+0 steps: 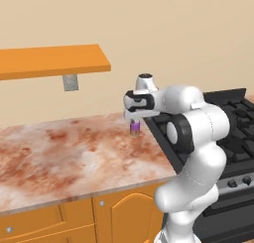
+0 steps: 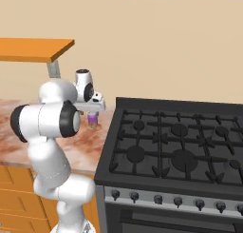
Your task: Four empty soda cans are scattered around the kitchen. Gather all the cans and cluster them next to the stove for recycling.
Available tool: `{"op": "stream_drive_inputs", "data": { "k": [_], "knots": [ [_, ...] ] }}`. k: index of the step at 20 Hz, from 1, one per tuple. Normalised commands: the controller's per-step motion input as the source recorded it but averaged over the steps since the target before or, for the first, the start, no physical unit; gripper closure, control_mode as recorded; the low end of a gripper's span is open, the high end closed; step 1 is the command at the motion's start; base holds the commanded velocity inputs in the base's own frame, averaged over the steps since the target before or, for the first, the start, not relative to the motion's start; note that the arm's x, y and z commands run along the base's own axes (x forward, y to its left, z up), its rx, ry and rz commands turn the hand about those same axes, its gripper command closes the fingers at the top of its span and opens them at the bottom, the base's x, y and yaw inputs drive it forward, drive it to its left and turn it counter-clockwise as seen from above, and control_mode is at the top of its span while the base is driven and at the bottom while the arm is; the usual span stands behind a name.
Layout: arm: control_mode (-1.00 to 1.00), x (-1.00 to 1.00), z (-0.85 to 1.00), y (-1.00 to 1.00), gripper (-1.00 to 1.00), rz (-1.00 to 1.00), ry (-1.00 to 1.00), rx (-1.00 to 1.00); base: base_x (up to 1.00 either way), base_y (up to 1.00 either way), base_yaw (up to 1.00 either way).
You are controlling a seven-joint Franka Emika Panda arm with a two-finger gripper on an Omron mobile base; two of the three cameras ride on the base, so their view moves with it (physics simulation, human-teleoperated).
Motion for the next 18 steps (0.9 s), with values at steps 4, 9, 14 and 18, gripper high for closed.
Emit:
{"op": "stream_drive_inputs", "data": {
  "k": [4, 9, 14, 18],
  "knots": [
    [-1.0, -0.89, 0.24, -0.55, -1.0, 0.0, -0.06, 0.0, 0.0, 0.0, 0.0],
    [-1.0, -0.74, 0.28, -0.28, -1.0, 0.0, -0.04, 0.0, 0.0, 0.0, 0.0],
    [-1.0, -0.63, 0.27, 0.0, -1.0, 0.0, 0.0, 0.0, 0.0, 0.0, 0.0],
    [-1.0, -0.62, 0.33, 0.0, -1.0, 0.0, -0.01, 0.0, 0.0, 0.0, 0.0]
  ]
}}
